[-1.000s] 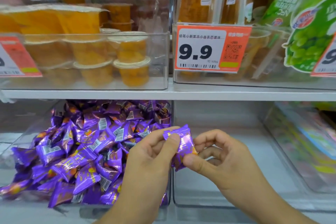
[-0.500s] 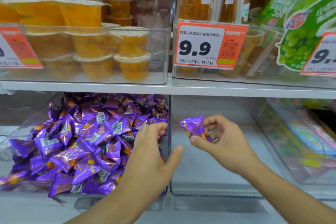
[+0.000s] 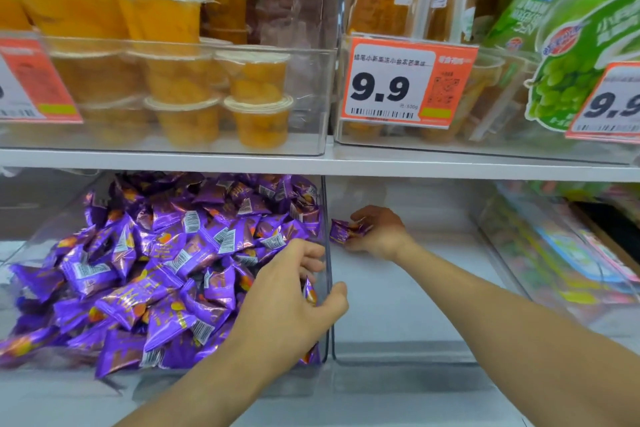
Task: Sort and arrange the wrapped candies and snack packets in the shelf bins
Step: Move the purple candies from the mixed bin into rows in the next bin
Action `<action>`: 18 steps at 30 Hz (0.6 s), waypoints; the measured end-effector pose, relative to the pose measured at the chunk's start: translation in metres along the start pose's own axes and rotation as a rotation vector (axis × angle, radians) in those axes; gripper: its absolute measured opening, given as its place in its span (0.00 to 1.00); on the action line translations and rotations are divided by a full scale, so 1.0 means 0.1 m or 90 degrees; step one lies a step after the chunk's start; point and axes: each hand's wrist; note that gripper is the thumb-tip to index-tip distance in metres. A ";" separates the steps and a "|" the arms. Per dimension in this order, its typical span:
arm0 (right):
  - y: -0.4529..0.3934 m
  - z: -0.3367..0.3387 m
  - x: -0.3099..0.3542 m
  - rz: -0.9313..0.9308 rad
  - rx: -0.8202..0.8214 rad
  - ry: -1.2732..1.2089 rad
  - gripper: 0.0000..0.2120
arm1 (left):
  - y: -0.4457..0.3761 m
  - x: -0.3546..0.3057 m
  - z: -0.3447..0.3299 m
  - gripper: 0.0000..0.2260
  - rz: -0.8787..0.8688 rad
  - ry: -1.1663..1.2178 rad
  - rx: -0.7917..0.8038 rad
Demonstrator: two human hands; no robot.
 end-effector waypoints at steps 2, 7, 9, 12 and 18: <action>0.01 -0.03 -0.06 -0.027 -0.042 -0.058 0.25 | 0.00 0.01 0.00 0.19 -0.003 -0.006 0.004; -0.02 -0.02 -0.12 -0.072 -0.066 -0.161 0.23 | 0.01 0.00 -0.02 0.19 -0.009 -0.015 0.000; -0.02 -0.03 -0.10 -0.072 -0.063 -0.173 0.21 | 0.01 0.01 -0.02 0.18 -0.013 -0.012 -0.004; -0.04 -0.04 -0.08 -0.078 -0.069 -0.166 0.17 | 0.00 0.02 -0.02 0.17 -0.019 -0.006 -0.010; -0.01 -0.04 -0.03 -0.078 -0.083 -0.140 0.15 | 0.00 0.05 -0.02 0.17 -0.022 0.000 -0.013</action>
Point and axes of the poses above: each hand's wrist, its own y-axis away from the middle knuckle, its own z-axis out of the back of the hand, x = y × z, and after that the axes turned 1 degree about x, right-handed
